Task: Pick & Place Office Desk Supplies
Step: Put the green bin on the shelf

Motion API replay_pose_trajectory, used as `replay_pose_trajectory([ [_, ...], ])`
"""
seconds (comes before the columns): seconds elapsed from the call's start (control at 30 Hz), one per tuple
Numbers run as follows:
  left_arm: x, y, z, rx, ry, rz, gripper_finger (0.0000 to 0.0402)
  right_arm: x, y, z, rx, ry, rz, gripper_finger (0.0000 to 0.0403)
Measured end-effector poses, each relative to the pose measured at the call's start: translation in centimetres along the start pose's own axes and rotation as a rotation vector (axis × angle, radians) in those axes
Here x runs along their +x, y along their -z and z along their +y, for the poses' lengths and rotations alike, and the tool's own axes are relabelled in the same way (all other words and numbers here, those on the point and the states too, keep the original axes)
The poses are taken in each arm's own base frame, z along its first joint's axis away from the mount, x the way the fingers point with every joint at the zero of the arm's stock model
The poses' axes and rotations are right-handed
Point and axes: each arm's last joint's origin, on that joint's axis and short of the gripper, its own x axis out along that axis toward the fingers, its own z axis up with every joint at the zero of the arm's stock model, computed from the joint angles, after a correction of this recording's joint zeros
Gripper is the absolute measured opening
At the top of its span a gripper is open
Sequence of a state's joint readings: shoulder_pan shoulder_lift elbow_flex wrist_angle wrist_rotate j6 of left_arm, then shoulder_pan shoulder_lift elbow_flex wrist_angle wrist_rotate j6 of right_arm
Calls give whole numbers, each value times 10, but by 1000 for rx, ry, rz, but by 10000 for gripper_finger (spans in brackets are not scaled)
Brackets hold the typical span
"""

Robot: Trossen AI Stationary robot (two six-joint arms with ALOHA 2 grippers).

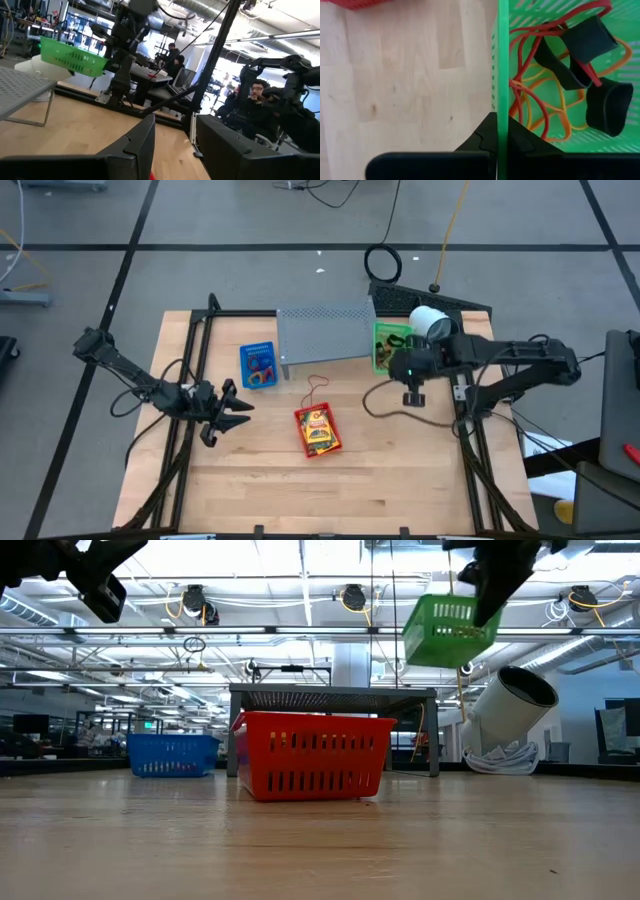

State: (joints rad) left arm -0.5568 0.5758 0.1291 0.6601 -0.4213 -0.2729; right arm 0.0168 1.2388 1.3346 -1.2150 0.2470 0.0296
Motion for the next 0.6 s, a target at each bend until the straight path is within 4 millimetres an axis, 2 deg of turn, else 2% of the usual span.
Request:
replay_pose_trajectory([
  [0.17,0,0,0,-19,0,1,154,12,-7,-22,-28,1,-2,0],
  [0.47,0,0,0,-43,0,2,154,57,-20,-58,-76,-17,131,0],
  [0.6,0,0,0,-43,0,3,154,65,-33,-68,-93,-16,149,0],
])
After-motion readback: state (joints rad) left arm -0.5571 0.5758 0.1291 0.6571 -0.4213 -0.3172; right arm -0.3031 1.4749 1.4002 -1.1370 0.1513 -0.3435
